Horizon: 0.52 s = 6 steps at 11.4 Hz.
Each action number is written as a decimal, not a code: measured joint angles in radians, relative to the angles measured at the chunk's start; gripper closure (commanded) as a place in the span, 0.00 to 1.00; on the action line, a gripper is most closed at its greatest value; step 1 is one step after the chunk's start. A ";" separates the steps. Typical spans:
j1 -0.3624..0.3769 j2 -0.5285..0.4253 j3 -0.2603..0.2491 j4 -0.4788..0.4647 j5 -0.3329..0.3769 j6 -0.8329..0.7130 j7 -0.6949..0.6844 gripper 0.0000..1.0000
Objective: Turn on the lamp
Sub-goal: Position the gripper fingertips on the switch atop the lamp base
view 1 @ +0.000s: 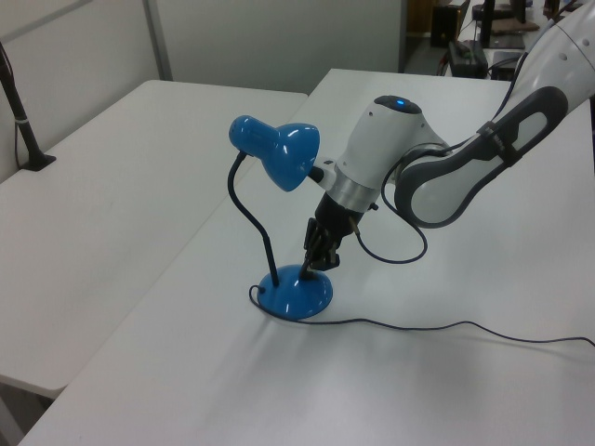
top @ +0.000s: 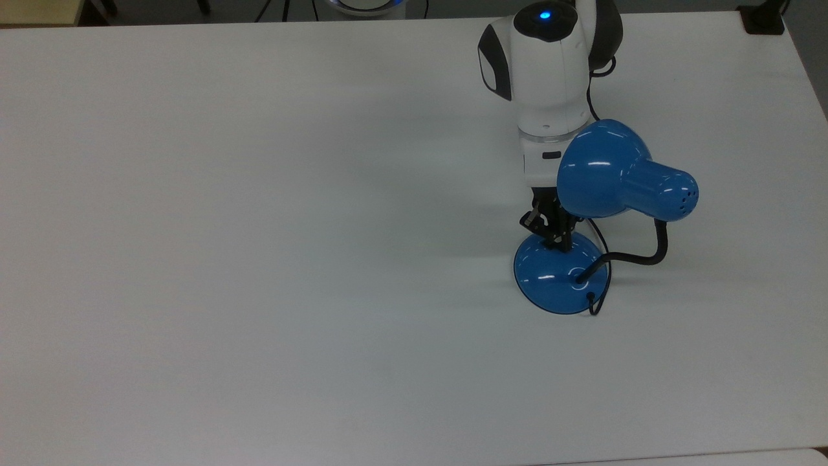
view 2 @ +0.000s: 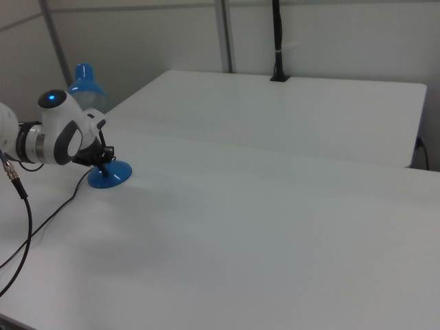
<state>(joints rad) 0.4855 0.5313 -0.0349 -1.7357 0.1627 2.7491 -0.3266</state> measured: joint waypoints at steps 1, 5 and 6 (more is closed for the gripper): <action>0.000 0.001 -0.001 -0.001 -0.001 0.000 -0.002 1.00; 0.000 0.001 -0.002 -0.002 -0.001 0.000 -0.009 1.00; 0.000 0.001 -0.002 -0.002 -0.001 0.000 -0.010 1.00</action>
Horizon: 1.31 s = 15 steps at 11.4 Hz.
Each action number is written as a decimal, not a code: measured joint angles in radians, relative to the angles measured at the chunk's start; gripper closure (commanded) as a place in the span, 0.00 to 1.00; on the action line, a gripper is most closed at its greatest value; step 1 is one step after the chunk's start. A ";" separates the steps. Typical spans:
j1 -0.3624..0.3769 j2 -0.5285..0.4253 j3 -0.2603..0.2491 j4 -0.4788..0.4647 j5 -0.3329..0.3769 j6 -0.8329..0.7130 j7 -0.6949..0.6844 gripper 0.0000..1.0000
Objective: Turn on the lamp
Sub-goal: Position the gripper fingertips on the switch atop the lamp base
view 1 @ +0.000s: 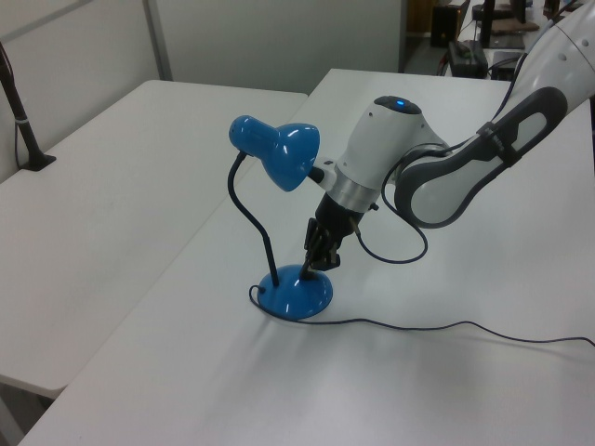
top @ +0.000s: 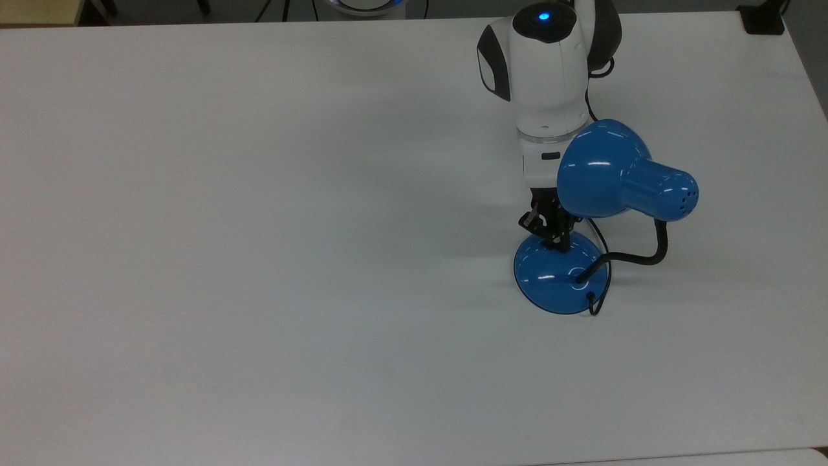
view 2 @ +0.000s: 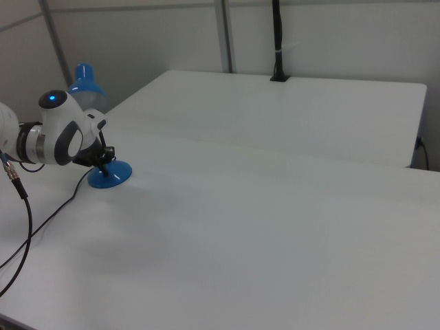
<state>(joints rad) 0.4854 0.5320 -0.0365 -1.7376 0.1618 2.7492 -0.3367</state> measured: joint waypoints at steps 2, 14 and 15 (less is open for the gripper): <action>0.000 0.000 0.000 0.000 0.000 0.000 -0.001 1.00; -0.008 -0.034 -0.002 -0.052 0.000 0.000 -0.004 1.00; -0.008 -0.034 -0.002 -0.053 0.000 0.000 -0.005 1.00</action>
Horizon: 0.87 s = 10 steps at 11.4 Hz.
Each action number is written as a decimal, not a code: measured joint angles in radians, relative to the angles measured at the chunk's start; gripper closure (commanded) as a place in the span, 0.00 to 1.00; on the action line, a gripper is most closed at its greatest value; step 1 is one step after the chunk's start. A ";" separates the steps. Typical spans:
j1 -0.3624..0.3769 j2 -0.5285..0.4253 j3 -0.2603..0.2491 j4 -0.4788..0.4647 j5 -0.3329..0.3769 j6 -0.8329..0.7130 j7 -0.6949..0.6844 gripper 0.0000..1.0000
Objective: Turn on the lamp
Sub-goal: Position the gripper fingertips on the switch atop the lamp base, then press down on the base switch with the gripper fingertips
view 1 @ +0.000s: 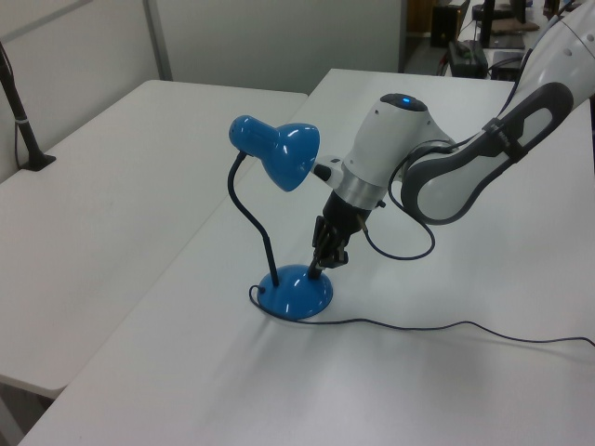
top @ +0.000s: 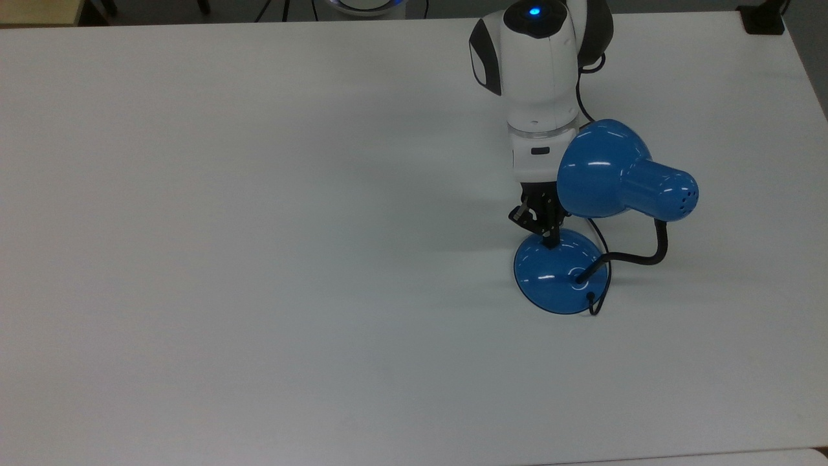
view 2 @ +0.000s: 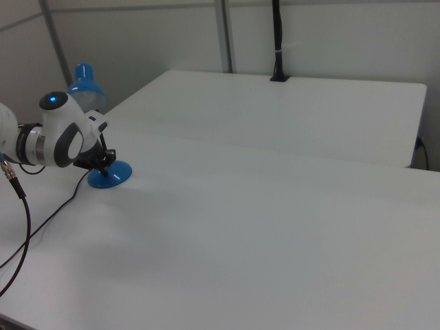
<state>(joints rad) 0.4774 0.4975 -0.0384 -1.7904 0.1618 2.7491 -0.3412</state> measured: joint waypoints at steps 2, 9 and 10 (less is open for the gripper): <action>0.000 0.000 0.000 0.000 0.000 0.000 -0.001 1.00; 0.001 0.023 0.000 0.030 -0.056 0.000 -0.003 1.00; 0.002 0.025 0.000 0.032 -0.073 0.000 -0.003 1.00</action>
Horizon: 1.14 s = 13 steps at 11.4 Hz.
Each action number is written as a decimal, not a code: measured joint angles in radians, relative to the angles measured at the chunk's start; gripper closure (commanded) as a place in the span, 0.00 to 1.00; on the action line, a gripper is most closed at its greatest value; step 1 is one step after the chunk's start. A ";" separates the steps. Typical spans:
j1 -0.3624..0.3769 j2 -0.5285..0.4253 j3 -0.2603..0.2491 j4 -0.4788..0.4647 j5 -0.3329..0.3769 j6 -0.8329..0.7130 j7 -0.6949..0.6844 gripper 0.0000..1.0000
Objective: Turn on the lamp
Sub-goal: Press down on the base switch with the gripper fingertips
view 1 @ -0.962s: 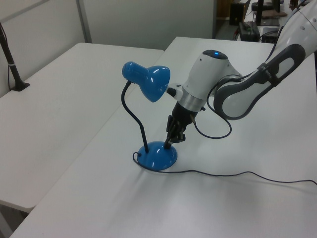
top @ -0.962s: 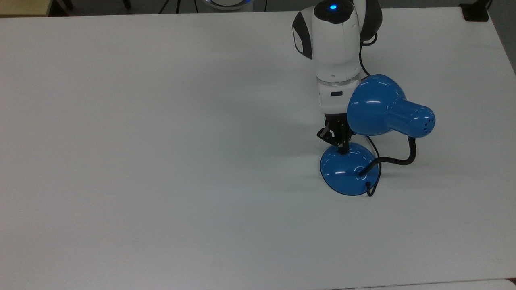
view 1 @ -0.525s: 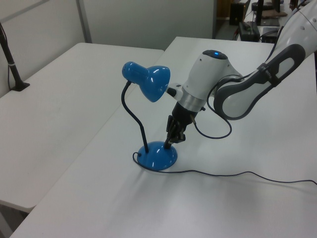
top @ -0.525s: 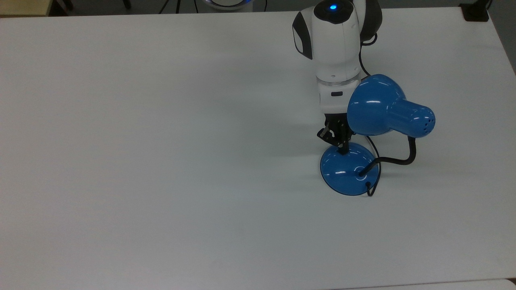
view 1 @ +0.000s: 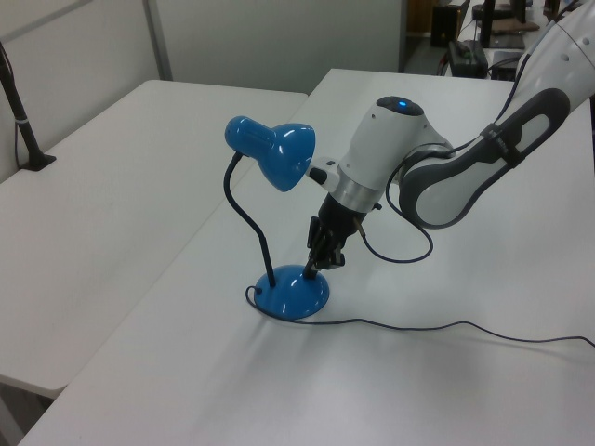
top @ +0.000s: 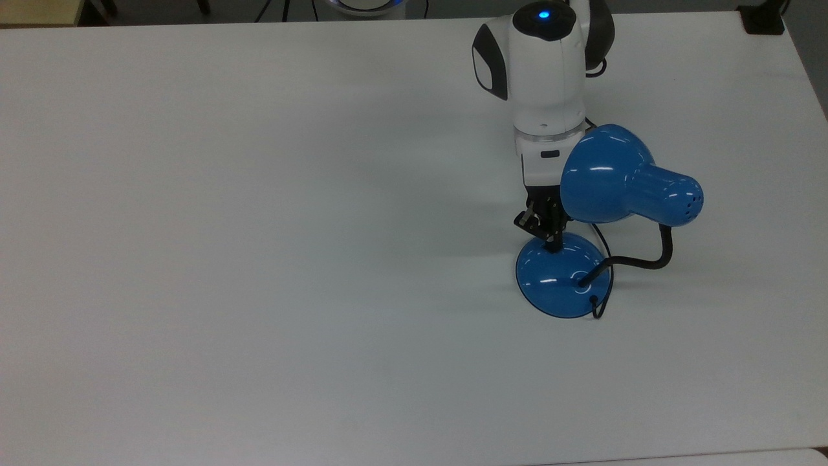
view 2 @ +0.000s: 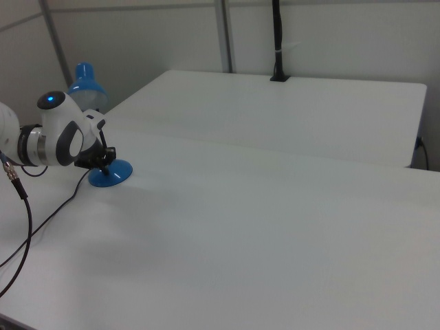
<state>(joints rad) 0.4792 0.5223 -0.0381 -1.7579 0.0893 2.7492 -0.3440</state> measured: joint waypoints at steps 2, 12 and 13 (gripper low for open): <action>0.001 0.001 0.000 0.002 -0.038 0.000 0.000 1.00; 0.008 0.049 0.000 0.068 -0.245 0.000 0.000 1.00; 0.009 0.050 0.000 0.069 -0.275 0.000 0.000 1.00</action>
<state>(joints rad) 0.4884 0.5718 -0.0379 -1.6890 -0.1855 2.7493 -0.3443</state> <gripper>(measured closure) 0.991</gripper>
